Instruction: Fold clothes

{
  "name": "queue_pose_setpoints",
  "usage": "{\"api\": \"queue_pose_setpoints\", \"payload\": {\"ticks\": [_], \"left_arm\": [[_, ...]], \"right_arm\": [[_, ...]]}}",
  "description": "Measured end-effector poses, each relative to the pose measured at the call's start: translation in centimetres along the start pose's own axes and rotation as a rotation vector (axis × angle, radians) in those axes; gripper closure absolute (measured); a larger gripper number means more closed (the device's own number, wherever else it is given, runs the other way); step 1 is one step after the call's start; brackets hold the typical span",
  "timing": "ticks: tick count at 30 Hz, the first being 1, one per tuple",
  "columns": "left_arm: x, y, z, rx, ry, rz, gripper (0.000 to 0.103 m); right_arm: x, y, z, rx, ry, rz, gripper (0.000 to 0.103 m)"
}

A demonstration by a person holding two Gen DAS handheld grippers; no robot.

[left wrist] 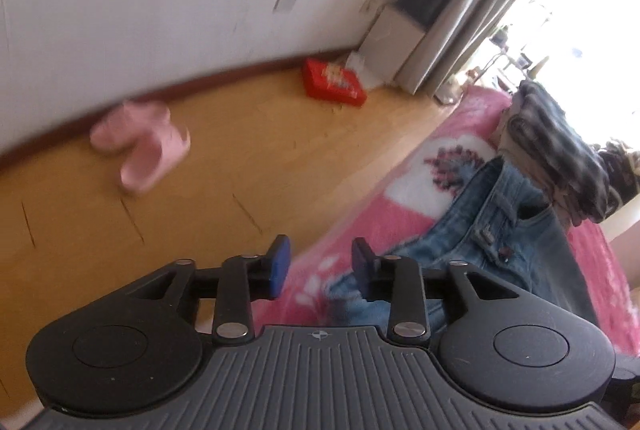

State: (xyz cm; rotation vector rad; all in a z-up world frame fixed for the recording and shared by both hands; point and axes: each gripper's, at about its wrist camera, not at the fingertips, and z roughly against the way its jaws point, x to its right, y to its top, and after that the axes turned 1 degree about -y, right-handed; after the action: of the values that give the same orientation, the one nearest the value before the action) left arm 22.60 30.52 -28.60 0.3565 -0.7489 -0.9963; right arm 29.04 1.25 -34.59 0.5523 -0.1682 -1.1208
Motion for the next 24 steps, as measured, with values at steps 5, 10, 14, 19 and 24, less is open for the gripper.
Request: {"api": "queue_pose_setpoints", "payload": {"ticks": [5,10,14,19,24], "left_arm": [[4.5,1.0,0.6,0.045,-0.095,-0.187,0.057],[13.4,1.9,-4.8,-0.039,-0.262,-0.456,0.057],[20.0,3.4,-10.7,-0.029,-0.353,-0.561,0.057],[23.3,5.0,-19.6,-0.123,-0.328,-0.492,0.058],[22.4,5.9,-23.4,-0.209,-0.356,-0.318,0.058]], "right_arm": [[-0.2,-0.7,4.9,0.082,-0.033,-0.02,0.064],[3.0,-3.8,10.9,0.136,-0.099,-0.188,0.064],[5.9,-7.2,15.2,0.105,-0.185,-0.323,0.064],[8.2,-11.9,20.9,0.041,-0.29,-0.46,0.064],[9.2,-15.8,25.1,0.007,-0.366,-0.547,0.064]]}}
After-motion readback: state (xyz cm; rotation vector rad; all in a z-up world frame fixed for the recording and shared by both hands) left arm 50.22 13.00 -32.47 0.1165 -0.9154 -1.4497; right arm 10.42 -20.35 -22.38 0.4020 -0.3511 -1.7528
